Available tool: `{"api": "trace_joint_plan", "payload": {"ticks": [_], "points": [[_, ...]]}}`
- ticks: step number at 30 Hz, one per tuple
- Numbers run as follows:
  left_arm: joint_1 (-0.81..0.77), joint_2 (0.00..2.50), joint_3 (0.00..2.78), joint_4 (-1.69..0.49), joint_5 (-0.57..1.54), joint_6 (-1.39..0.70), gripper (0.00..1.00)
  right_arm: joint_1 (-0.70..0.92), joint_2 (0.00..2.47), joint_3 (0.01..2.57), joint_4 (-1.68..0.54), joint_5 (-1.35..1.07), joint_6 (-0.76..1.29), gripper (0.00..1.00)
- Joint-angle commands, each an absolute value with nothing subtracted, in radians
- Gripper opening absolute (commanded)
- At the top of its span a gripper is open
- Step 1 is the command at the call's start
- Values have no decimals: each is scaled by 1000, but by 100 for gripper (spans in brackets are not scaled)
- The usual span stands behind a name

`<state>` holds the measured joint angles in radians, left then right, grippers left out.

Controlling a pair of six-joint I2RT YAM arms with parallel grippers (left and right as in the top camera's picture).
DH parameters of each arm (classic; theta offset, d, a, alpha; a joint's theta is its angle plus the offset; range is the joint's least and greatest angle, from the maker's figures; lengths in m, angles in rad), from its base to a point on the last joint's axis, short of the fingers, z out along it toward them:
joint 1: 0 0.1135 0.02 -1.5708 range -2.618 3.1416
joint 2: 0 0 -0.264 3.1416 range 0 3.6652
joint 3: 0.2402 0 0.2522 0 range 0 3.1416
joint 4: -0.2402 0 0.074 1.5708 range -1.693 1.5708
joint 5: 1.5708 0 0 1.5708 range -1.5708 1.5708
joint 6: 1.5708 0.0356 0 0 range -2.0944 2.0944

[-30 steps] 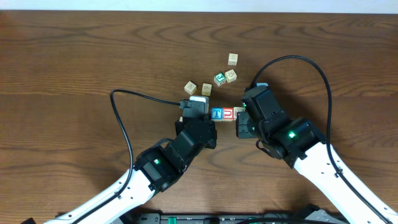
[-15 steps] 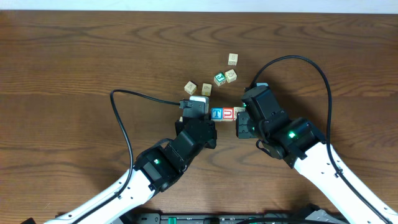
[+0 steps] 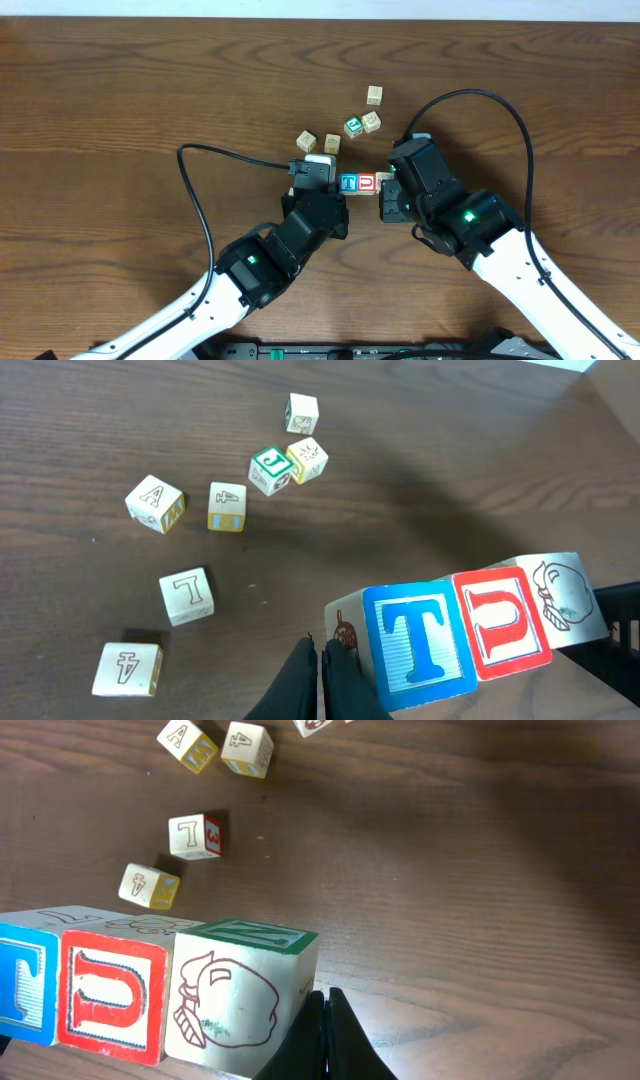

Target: Lift 3 blocks

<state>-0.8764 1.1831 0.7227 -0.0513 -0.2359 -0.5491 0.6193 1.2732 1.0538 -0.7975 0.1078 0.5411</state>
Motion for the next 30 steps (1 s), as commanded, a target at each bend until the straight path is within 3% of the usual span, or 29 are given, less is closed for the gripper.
{"api": "trace_joint_plan", "payload": {"ticks": [1, 30], "points": [[-925, 1161, 831, -7, 6, -554, 7, 688, 1274, 1100, -764, -259, 527, 2], [-927, 1169, 831, -64, 15, -558, 7, 688, 1277, 1100, -797, -240, 527, 1]]}}
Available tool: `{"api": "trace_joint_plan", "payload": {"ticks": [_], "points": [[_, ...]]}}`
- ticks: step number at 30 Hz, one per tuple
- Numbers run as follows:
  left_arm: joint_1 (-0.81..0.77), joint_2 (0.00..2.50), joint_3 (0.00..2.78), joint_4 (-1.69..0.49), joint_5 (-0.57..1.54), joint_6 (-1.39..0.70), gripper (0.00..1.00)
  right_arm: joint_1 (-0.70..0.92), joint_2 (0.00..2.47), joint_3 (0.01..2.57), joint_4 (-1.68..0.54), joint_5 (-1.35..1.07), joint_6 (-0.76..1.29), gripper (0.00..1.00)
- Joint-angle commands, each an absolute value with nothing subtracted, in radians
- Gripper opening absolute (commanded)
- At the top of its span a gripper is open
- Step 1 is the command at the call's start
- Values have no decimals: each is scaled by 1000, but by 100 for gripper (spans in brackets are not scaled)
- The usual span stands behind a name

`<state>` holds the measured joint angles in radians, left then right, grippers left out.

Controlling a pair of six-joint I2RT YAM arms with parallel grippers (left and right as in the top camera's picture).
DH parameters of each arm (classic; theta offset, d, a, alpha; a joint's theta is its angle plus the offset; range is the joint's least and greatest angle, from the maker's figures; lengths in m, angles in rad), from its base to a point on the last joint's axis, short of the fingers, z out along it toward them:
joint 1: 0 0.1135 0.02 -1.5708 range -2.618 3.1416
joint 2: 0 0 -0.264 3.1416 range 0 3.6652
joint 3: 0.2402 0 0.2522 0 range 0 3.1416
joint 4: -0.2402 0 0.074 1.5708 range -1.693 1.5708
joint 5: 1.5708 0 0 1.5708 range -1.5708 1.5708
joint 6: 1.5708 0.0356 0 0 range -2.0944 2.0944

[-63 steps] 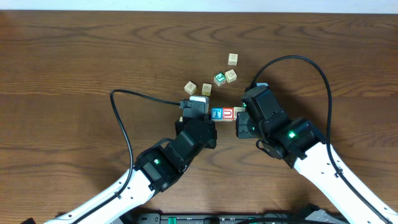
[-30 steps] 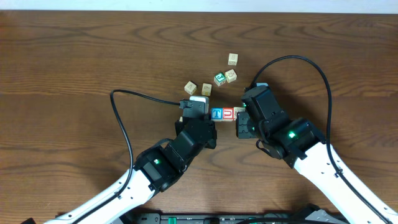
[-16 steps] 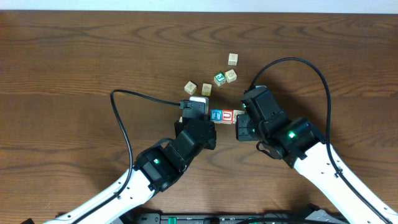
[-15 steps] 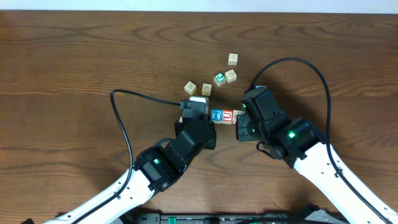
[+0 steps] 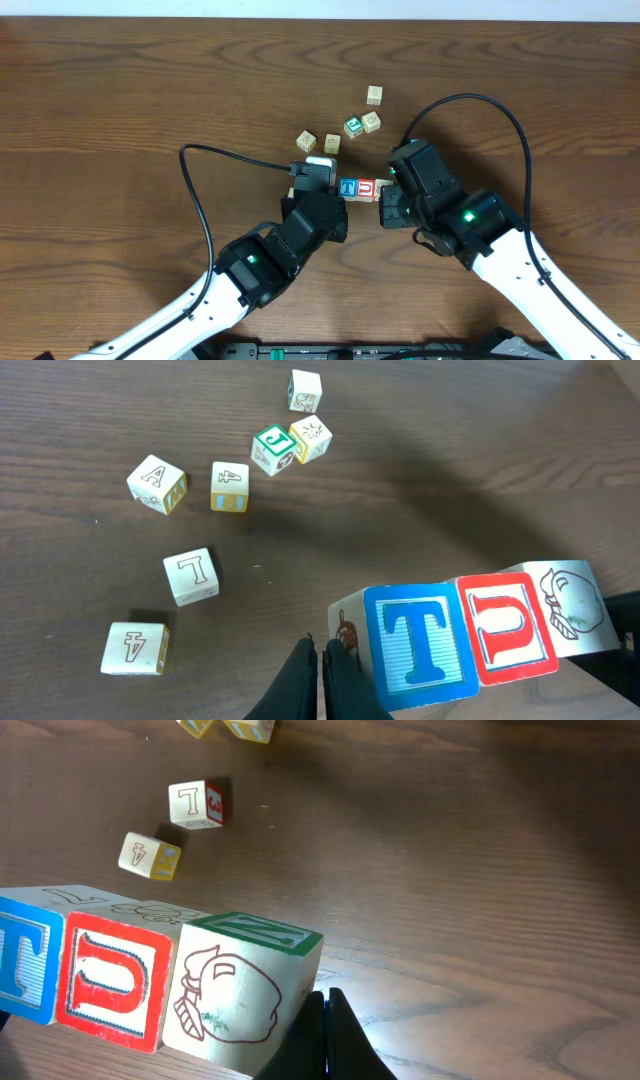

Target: Lift 3 blocks

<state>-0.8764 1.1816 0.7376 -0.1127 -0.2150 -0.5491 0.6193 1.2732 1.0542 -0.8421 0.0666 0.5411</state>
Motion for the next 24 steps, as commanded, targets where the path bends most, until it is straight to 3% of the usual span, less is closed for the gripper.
{"api": "trace_joint_plan", "payload": {"ticks": [1, 24], "points": [[-927, 1169, 831, -65, 14, -558, 7, 688, 1278, 1100, -797, -240, 527, 2], [-929, 1207, 831, -67, 70, -519, 7, 688, 1288, 1100, -797, -241, 527, 2]]}}
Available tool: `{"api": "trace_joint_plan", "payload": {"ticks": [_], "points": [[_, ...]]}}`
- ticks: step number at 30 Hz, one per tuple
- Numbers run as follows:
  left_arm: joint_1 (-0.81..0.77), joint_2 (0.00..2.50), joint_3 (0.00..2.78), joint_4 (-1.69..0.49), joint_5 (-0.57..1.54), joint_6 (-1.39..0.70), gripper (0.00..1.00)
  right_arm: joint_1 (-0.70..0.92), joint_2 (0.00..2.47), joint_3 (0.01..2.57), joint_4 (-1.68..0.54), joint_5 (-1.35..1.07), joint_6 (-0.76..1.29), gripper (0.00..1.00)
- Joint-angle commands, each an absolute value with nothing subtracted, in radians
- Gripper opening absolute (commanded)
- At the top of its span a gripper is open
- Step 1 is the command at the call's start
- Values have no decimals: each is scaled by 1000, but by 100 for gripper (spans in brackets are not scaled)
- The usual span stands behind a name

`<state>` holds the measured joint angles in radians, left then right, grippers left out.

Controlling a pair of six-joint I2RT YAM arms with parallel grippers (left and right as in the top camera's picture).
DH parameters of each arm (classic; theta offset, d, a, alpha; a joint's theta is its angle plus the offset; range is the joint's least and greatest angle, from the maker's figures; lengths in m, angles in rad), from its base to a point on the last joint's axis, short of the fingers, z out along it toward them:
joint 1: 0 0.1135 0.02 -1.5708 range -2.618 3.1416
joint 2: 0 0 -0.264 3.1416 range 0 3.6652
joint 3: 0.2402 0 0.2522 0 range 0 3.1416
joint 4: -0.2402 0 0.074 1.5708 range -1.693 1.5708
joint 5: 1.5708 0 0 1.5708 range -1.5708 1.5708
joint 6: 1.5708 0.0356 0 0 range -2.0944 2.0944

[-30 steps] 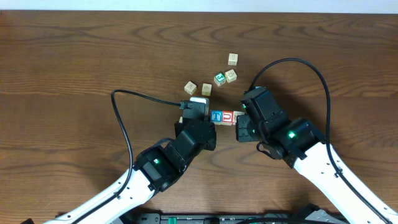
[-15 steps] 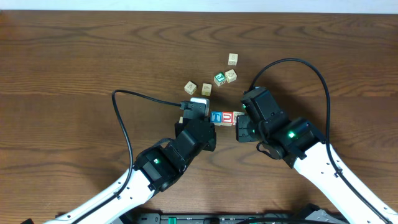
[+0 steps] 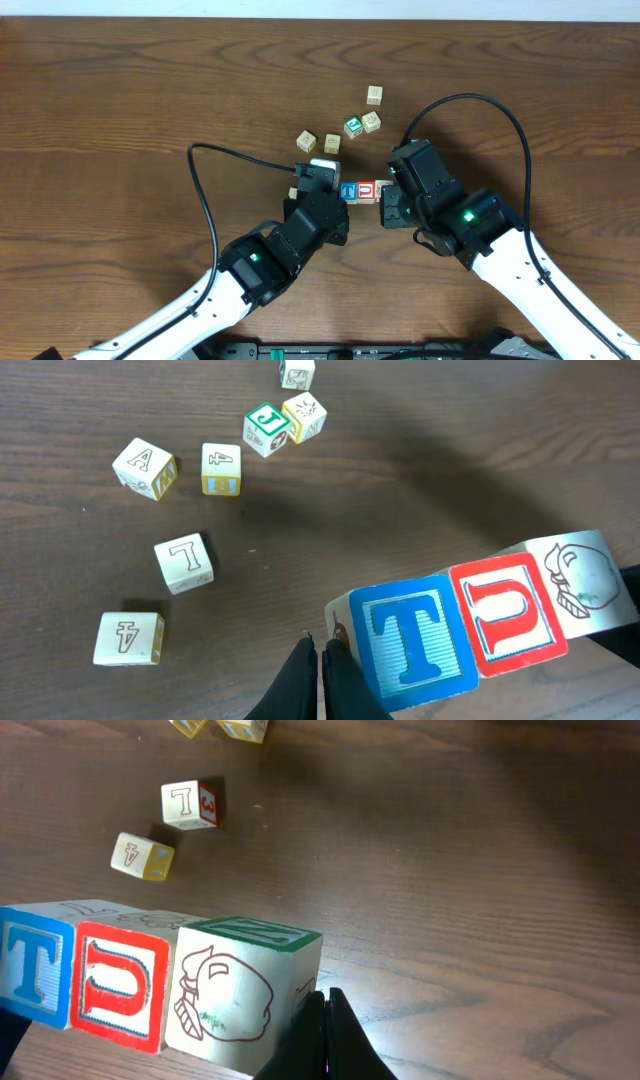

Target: Lift 3 blocks

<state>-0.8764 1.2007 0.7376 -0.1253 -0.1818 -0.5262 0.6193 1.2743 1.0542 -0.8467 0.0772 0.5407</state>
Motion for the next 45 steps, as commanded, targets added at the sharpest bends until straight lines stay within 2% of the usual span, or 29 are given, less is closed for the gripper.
{"api": "trace_joint_plan", "payload": {"ticks": [1, 45], "points": [[-929, 1207, 831, -67, 70, -519, 7, 688, 1290, 1100, -797, -241, 527, 1], [-955, 1272, 822, -87, 71, -562, 7, 688, 1360, 1097, -831, -236, 522, 1]]}}
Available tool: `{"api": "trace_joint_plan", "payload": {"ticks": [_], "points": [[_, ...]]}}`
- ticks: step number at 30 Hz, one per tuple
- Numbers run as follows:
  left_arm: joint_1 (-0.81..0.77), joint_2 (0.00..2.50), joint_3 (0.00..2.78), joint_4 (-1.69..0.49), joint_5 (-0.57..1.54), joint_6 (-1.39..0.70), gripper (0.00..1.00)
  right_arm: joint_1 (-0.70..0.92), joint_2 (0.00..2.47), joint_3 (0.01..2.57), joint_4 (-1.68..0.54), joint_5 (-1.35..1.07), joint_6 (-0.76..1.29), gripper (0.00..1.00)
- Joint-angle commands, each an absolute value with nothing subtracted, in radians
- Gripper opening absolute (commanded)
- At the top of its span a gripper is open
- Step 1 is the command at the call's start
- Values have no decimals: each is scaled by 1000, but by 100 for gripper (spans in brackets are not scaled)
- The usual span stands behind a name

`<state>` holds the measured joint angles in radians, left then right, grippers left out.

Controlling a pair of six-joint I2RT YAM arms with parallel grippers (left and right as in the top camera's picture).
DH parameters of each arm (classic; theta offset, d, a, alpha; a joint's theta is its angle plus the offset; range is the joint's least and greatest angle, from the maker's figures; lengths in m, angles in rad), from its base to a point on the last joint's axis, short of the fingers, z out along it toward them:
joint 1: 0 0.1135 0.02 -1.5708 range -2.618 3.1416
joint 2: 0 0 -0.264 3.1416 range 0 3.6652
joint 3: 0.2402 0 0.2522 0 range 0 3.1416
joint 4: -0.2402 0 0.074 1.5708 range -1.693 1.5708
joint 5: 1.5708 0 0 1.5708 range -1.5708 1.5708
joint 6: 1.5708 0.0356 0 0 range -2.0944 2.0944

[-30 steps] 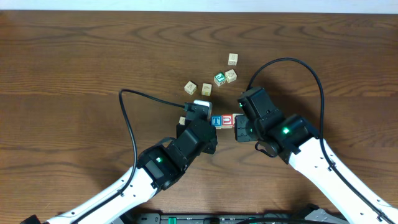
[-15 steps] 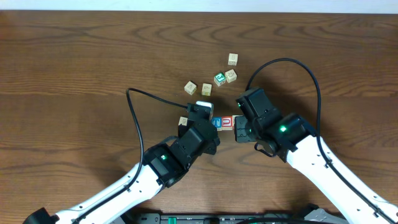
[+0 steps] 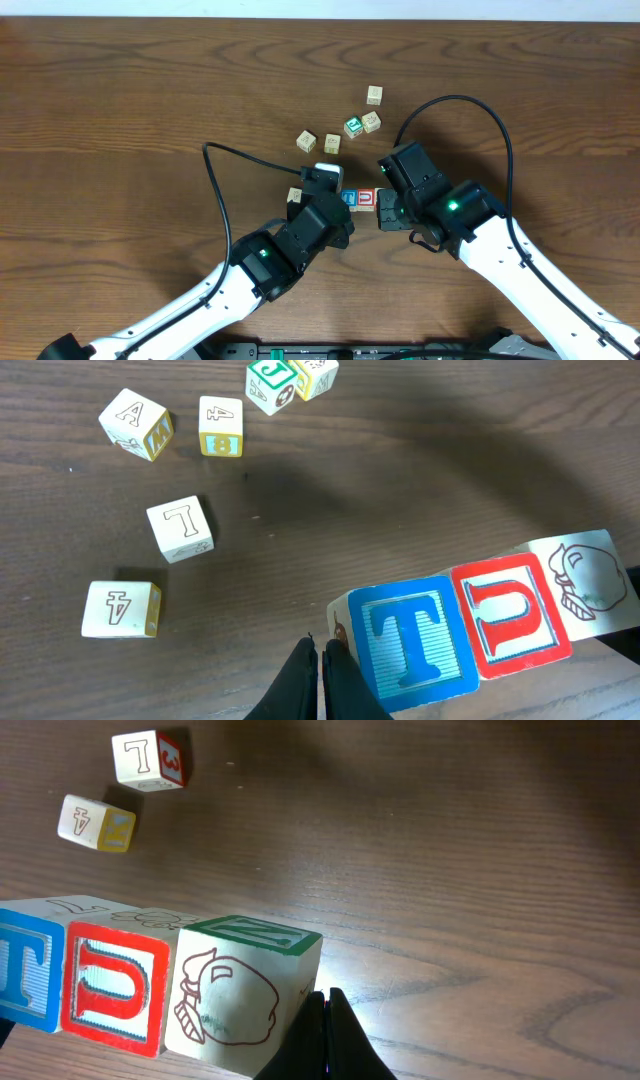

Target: Lift 3 blocks

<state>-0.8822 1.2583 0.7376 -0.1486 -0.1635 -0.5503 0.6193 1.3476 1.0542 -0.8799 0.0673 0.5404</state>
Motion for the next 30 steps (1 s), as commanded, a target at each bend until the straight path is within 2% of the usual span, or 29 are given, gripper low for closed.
{"api": "trace_joint_plan", "payload": {"ticks": [1, 30], "points": [[-955, 1274, 822, -86, 71, -562, 7, 688, 1361, 1097, -831, -236, 522, 1], [-955, 1313, 821, -90, 87, -577, 7, 688, 1411, 1063, -831, -207, 515, 1]]}}
